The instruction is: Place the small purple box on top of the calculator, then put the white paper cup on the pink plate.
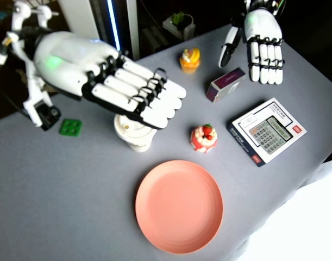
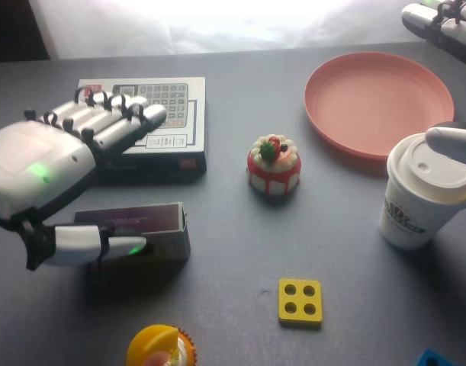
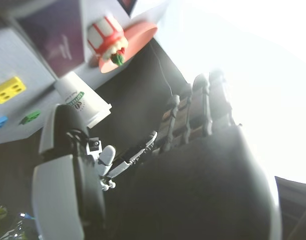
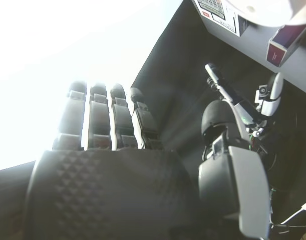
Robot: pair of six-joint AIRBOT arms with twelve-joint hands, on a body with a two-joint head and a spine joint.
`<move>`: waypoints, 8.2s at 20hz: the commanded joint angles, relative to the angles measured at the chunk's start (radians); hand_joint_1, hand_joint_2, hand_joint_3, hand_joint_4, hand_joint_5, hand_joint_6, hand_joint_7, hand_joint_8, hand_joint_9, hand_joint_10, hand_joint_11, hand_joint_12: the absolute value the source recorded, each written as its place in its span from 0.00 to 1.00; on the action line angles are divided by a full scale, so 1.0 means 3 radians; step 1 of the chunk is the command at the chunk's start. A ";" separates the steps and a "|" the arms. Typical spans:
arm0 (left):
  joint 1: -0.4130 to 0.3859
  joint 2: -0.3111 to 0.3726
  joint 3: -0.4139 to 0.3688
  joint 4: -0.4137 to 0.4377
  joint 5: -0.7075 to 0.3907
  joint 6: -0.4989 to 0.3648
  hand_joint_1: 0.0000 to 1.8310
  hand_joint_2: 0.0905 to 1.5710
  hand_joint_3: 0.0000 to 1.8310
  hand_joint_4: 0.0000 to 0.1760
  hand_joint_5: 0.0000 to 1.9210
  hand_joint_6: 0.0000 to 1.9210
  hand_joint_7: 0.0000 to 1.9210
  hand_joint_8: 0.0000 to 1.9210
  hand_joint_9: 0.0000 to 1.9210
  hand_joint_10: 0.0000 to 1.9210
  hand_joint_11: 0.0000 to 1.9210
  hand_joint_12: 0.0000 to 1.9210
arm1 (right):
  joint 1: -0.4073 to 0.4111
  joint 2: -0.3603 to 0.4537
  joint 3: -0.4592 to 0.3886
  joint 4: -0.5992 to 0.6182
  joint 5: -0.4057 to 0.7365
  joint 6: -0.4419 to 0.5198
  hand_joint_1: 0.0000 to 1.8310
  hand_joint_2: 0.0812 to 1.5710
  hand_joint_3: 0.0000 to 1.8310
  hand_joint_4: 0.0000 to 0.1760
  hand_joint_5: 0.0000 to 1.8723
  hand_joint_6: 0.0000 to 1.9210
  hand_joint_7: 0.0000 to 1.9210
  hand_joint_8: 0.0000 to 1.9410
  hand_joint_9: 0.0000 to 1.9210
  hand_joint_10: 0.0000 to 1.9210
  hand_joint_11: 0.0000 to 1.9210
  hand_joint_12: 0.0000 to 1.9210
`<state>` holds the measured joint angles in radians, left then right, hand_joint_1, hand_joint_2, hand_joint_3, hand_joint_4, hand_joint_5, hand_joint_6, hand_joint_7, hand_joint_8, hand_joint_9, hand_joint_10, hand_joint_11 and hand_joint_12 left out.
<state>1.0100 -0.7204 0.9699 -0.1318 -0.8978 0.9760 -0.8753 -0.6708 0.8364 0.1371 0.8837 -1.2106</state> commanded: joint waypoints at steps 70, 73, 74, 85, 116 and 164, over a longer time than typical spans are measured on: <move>-0.1247 -0.0739 0.1095 -0.1251 0.0435 0.0614 0.35 0.67 0.00 0.86 0.00 0.00 0.00 0.00 0.00 0.00 0.00 0.00 | 0.0006 -0.0029 0.0007 0.0027 0.0415 0.0017 0.22 0.71 0.00 0.04 0.00 0.00 0.00 0.00 0.00 0.00 0.00 0.00; -0.1111 -0.0591 0.0889 -0.0931 0.0107 0.0382 0.34 0.68 0.01 0.91 0.00 0.00 0.00 0.00 0.00 0.00 0.00 0.00 | -0.0029 -0.0004 0.0016 -0.0096 0.0423 0.0263 0.22 0.66 0.00 0.00 0.00 0.00 0.00 0.00 0.00 0.00 0.00 0.00; -0.1085 -0.0571 0.0862 -0.0884 0.0050 0.0336 0.34 0.68 0.01 0.87 0.00 0.00 0.00 0.00 0.00 0.00 0.00 0.00 | -0.0035 -0.0002 0.0021 -0.0122 0.0424 0.0313 0.23 0.65 0.00 0.00 0.00 0.00 0.00 0.00 0.00 0.00 0.00 0.00; -0.0745 -0.0284 0.0380 -0.0454 -0.0696 0.0251 0.34 0.72 0.01 0.52 0.00 0.00 0.00 0.00 0.00 0.00 0.00 0.00 | -0.0253 -0.0073 0.0110 -0.0446 0.0312 0.0973 0.27 0.58 0.00 0.06 0.00 0.00 0.00 0.00 0.00 0.00 0.00 0.20; -0.0263 -0.0179 0.0113 -0.0414 -0.1393 0.0144 0.38 0.73 0.00 0.50 0.02 0.00 0.00 0.00 0.00 0.00 0.00 0.00 | -0.0121 -0.0578 0.0598 -0.0119 -0.0251 0.1032 0.67 0.67 0.00 0.00 0.04 0.55 0.11 0.59 0.18 0.91 0.22 1.00; -0.0105 -0.0270 0.0128 -0.0485 -0.1573 0.0052 0.39 0.76 0.00 0.21 0.01 0.00 0.00 0.00 0.00 0.00 0.00 0.00 | 0.1084 -0.1843 0.2315 0.1062 -0.1733 0.0313 0.31 0.55 0.00 1.00 0.00 0.00 0.00 0.00 0.00 0.00 0.00 0.00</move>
<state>0.9894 -0.7959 1.0077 -0.2955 -1.2465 0.9939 -0.5545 -1.2247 1.5291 0.4572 0.2653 -1.1191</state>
